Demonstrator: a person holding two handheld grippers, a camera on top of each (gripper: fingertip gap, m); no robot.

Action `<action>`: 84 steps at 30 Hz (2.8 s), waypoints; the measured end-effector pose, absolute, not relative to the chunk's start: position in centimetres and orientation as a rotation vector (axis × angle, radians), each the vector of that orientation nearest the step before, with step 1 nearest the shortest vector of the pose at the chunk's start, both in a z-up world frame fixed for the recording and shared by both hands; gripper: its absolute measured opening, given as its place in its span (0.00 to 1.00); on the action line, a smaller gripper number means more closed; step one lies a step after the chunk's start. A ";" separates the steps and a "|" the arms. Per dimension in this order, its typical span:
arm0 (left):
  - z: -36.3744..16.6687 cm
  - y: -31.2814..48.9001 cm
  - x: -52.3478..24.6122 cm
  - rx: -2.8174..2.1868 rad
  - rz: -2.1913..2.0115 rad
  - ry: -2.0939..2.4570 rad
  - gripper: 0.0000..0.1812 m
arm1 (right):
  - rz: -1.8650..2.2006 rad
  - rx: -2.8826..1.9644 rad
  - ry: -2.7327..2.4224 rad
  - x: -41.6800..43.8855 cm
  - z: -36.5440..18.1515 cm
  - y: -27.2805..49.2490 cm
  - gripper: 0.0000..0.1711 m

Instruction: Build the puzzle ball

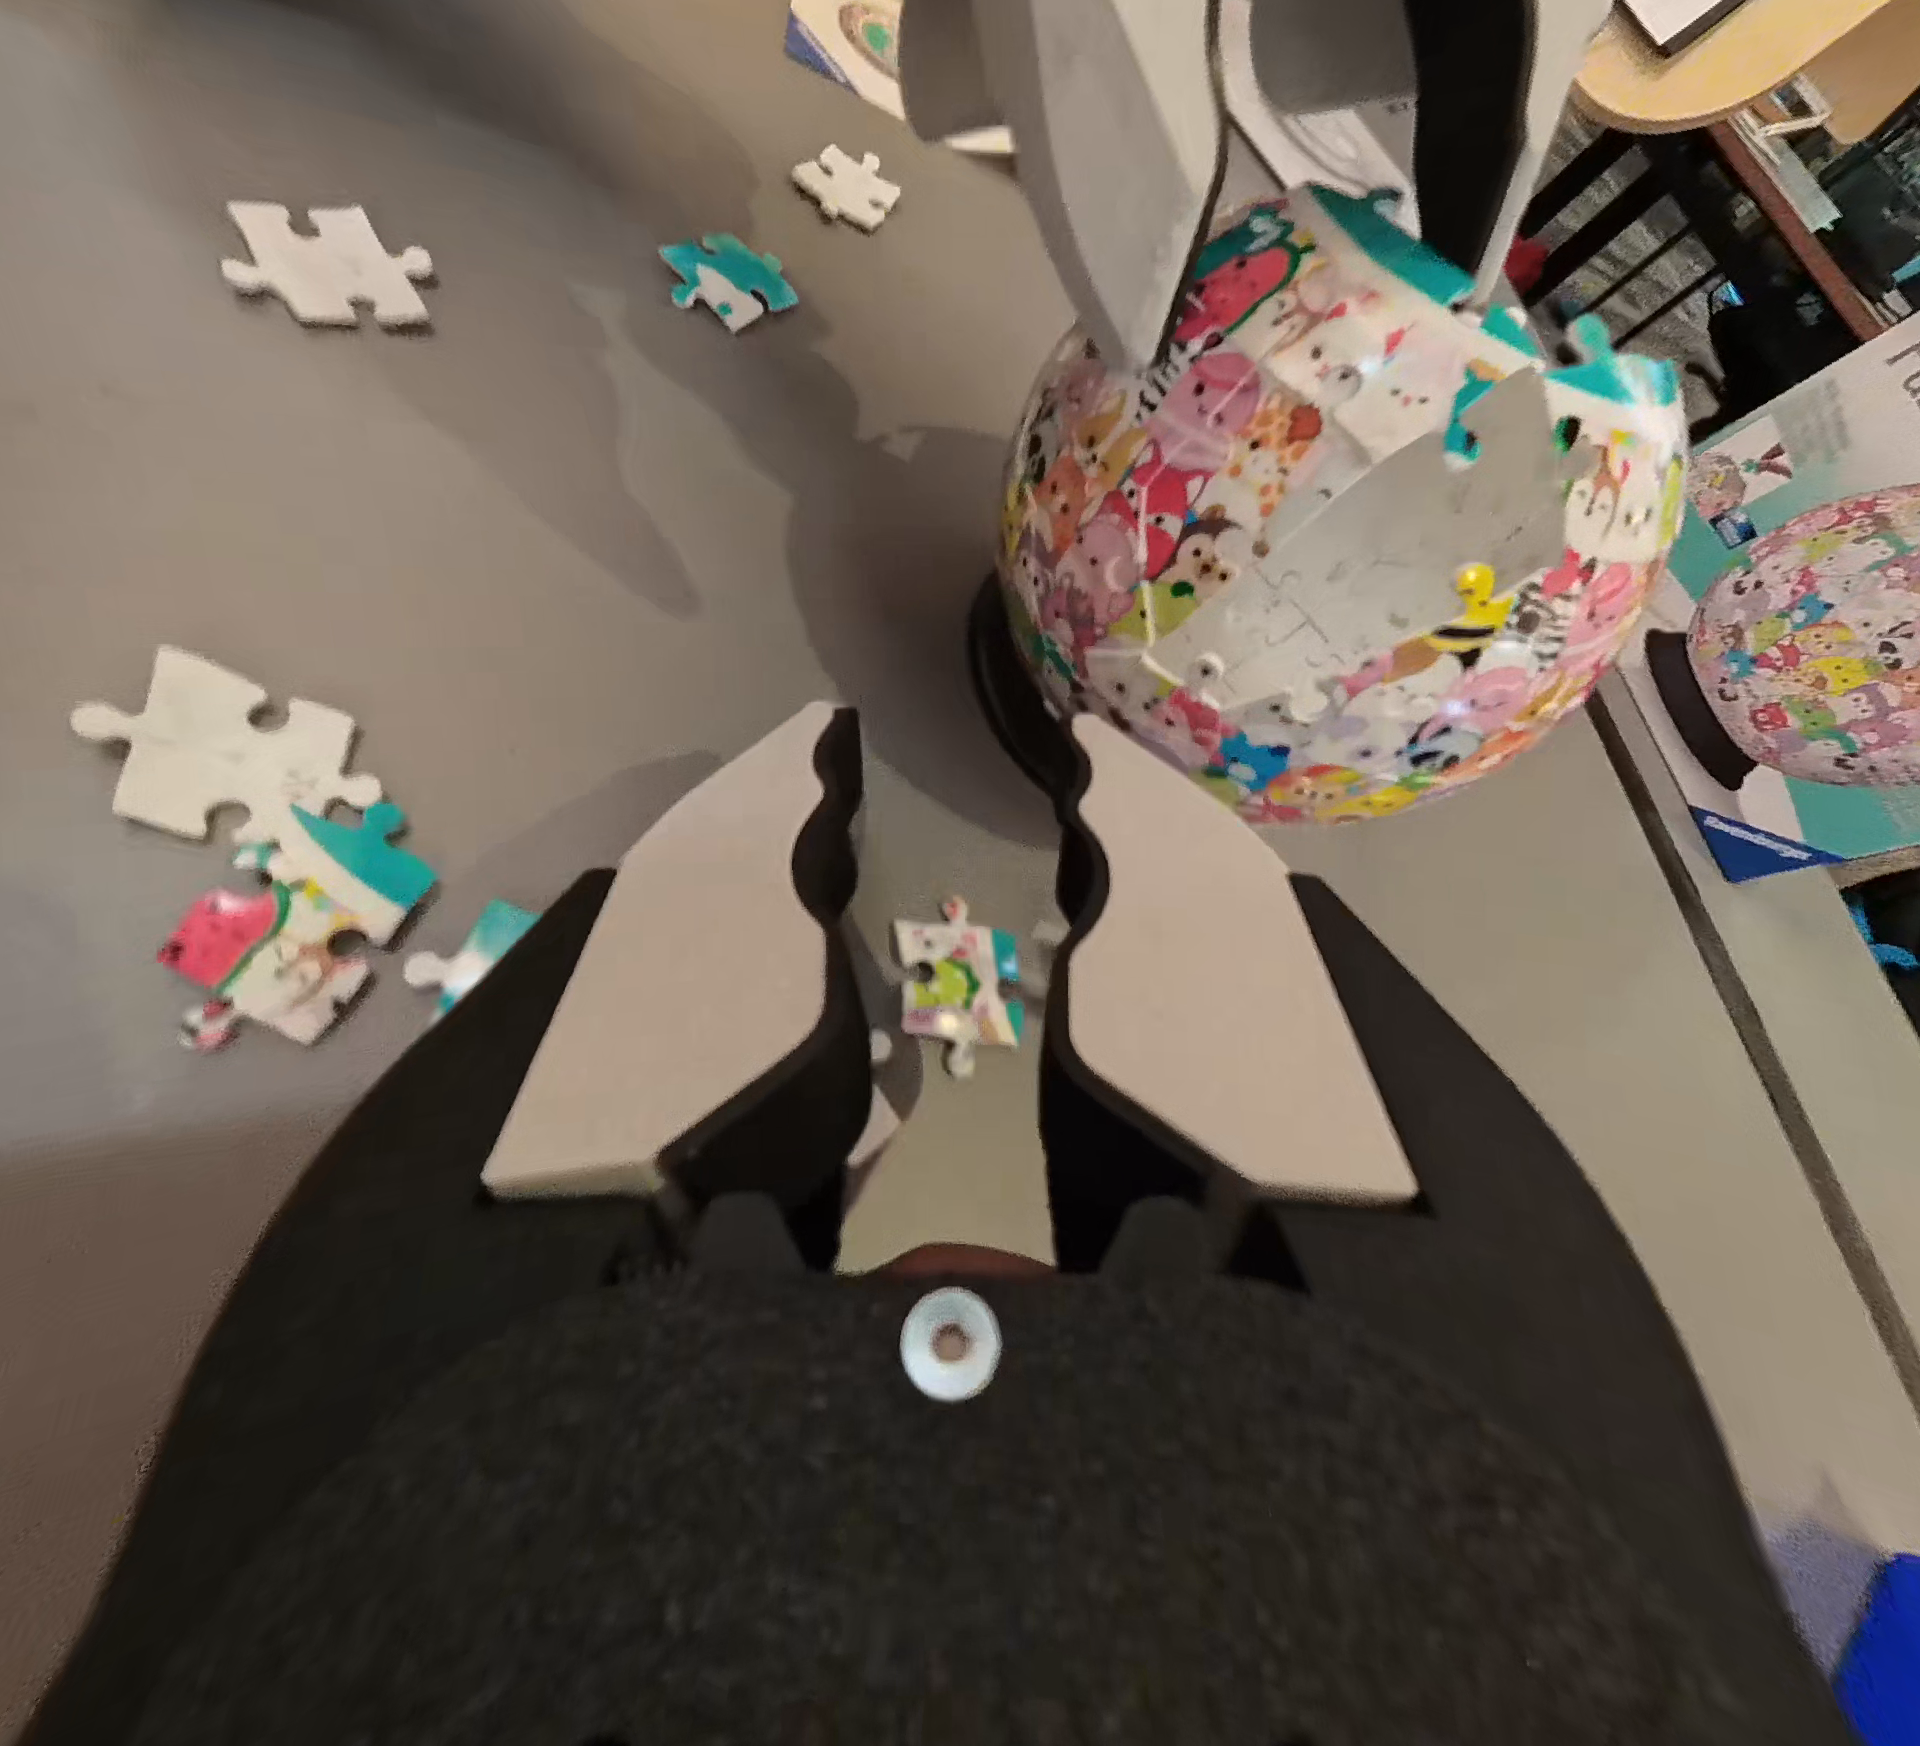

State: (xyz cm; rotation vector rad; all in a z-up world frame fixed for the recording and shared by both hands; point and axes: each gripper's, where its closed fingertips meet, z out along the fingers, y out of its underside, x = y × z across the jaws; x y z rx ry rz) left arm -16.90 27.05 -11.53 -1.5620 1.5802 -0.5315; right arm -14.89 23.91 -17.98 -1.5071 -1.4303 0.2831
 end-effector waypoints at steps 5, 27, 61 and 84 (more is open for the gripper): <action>-10.1 27.5 -18.1 -1.558 -0.516 1.507 0.31 | 0.332 -1.623 -1.307 -10.2 -16.2 25.6 0.20; -16.9 28.5 -21.0 -2.085 -0.844 0.949 0.45 | 0.870 -1.881 -1.331 -15.1 -19.5 29.0 0.70; -14.1 16.8 -30.7 -1.907 -0.641 0.648 0.00 | 0.561 -1.978 -0.766 -5.9 -17.5 19.6 0.00; -15.8 20.7 -33.8 -1.864 -0.603 0.630 0.01 | 0.496 -1.959 -0.988 -7.0 -19.5 19.9 0.00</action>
